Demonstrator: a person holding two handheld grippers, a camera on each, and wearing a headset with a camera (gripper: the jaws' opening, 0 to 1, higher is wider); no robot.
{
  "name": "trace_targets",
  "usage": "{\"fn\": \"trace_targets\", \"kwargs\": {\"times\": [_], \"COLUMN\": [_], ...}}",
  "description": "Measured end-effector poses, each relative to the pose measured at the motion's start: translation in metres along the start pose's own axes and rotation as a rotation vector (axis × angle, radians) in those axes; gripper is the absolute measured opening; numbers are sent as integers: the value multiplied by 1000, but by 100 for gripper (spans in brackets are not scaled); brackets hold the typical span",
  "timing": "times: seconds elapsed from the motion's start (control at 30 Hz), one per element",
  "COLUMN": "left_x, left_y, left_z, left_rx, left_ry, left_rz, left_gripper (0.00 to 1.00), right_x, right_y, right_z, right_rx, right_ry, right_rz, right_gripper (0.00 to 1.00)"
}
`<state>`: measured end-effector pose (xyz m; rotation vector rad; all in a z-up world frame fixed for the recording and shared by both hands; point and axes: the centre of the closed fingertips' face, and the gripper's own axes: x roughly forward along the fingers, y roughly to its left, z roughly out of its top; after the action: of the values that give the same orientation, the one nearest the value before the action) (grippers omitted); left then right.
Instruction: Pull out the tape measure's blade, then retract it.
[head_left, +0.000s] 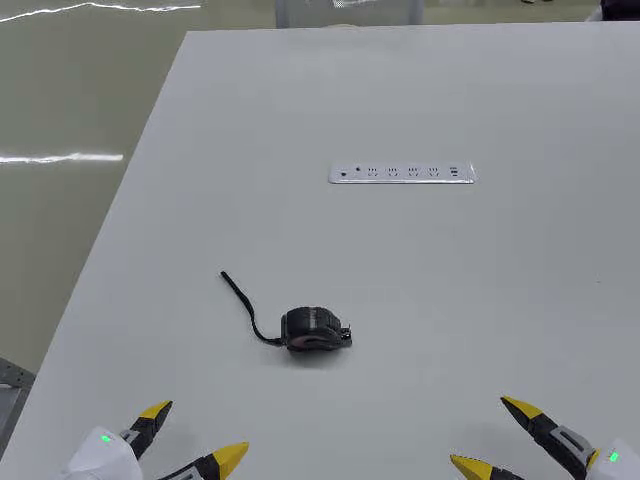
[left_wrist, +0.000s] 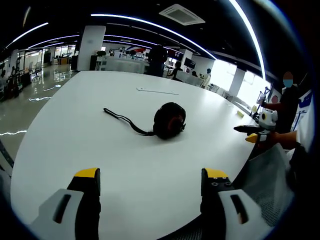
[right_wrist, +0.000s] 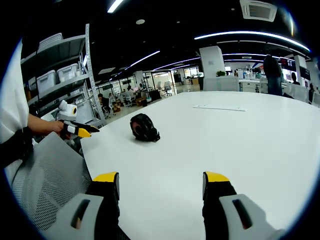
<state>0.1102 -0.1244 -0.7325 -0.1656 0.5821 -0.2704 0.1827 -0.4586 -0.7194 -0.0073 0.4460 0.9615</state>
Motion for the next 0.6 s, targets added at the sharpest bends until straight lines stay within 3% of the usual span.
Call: {"fn": "trace_targets", "kwargs": {"times": [0.6], "left_x": [1], "left_y": [1], "left_z": [-1], "left_rx": [2], "left_ry": [4], "left_rz": [-3], "left_gripper": [81], "right_x": [-1], "right_y": [3], "right_z": [-3], "right_rx": [-9], "right_ry": [11], "right_rz": [5], "right_gripper": [68]}}
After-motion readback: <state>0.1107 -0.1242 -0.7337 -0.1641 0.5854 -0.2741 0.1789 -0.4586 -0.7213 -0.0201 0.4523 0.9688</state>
